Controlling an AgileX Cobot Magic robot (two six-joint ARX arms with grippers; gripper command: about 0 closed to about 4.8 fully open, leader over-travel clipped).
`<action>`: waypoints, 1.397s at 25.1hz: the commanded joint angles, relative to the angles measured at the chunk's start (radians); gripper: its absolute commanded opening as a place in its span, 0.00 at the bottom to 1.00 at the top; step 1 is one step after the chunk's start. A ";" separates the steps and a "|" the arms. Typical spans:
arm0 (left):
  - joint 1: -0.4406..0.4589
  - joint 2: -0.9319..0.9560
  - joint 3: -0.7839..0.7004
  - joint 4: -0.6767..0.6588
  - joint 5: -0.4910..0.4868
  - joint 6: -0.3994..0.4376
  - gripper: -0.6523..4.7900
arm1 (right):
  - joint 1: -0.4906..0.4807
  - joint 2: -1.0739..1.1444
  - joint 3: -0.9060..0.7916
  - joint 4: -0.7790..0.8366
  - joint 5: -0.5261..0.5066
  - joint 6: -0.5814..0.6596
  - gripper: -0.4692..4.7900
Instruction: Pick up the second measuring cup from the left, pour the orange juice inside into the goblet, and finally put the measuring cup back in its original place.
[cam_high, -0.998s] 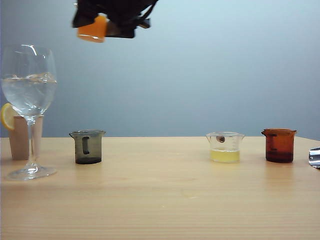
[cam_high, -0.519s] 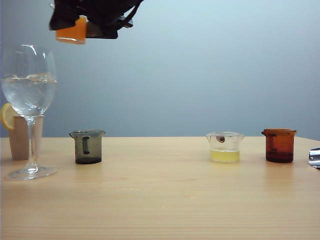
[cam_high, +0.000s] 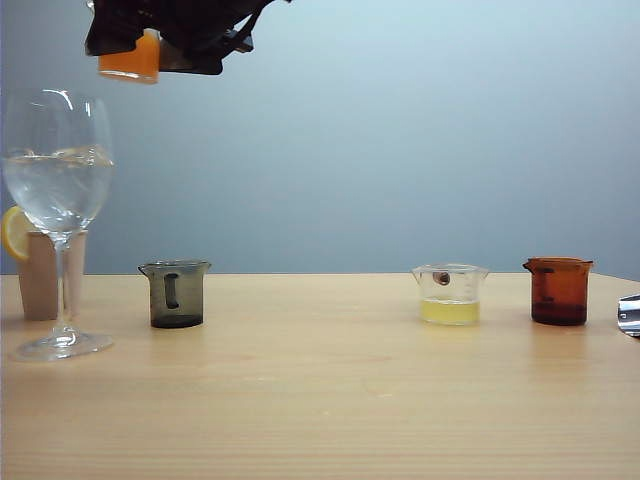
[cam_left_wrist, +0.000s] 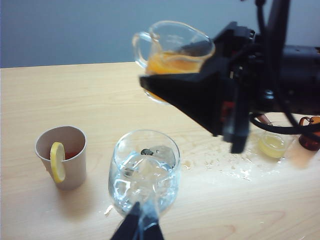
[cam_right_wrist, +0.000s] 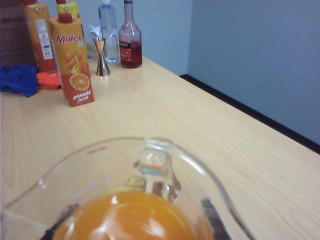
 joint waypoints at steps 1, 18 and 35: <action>0.002 -0.001 0.003 0.006 0.005 -0.003 0.11 | 0.002 0.019 0.042 -0.001 -0.001 -0.005 0.10; 0.002 -0.001 0.003 -0.005 0.005 -0.003 0.11 | 0.027 0.019 0.042 -0.077 -0.027 -0.294 0.09; 0.002 -0.001 0.003 -0.005 0.005 -0.003 0.11 | 0.026 0.019 0.042 -0.047 -0.009 -0.455 0.09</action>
